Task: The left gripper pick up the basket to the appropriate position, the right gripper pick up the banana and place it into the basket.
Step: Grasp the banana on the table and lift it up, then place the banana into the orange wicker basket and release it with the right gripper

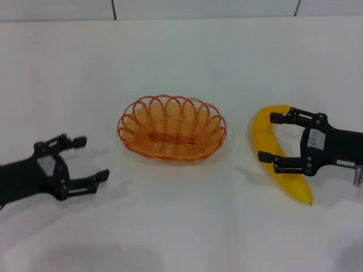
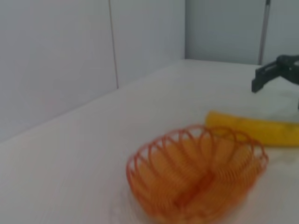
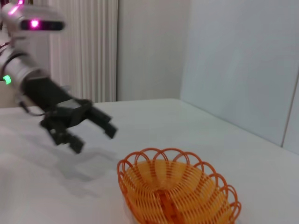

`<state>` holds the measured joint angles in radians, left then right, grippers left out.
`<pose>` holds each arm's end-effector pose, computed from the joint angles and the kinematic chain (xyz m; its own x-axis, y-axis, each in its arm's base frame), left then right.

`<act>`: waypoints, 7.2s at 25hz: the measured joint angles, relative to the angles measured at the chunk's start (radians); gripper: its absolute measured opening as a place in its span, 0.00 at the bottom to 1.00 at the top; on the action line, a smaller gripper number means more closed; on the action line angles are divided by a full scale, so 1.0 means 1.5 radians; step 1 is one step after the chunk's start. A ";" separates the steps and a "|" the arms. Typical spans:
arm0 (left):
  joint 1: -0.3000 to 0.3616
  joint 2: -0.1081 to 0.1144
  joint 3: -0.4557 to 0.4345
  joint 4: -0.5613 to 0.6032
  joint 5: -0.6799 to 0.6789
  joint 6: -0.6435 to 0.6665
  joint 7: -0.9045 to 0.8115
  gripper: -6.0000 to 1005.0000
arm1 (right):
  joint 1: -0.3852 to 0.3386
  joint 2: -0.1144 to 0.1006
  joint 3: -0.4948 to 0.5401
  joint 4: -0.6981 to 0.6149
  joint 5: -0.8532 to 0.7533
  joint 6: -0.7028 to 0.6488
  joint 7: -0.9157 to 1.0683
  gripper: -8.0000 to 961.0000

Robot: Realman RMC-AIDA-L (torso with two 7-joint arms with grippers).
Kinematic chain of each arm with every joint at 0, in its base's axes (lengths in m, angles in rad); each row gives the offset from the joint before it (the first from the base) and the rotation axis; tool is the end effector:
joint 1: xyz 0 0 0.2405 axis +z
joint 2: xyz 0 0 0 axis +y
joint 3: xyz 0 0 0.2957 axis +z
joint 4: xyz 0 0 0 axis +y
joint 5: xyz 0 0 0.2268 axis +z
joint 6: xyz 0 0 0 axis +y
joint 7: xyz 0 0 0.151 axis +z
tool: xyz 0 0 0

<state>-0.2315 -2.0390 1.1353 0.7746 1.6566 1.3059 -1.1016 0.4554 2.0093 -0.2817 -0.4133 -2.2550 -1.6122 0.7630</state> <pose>-0.3538 0.3116 -0.0335 0.9082 0.1707 0.3822 0.3232 -0.8662 -0.3810 0.3743 0.3088 -0.0154 0.8843 -0.0767 -0.4606 -0.2728 -0.8854 -0.3763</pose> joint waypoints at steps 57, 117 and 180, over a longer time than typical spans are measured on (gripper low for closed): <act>-0.015 0.000 -0.051 -0.085 -0.028 0.027 0.064 0.91 | 0.025 0.007 -0.077 -0.019 -0.039 0.107 0.425 0.55; -0.028 -0.001 -0.051 -0.094 -0.029 0.031 0.087 0.91 | 0.011 -0.068 -0.107 0.000 0.157 -0.025 0.381 0.85; -0.024 0.001 -0.051 -0.097 -0.028 0.057 0.087 0.91 | 0.081 0.011 -0.237 -0.090 0.230 -0.005 0.372 0.50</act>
<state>-0.2672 -2.0373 1.0584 0.6289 1.6142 1.3912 -0.9709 0.5763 2.0256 -0.6379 -0.5479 -1.9093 -1.6189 1.3215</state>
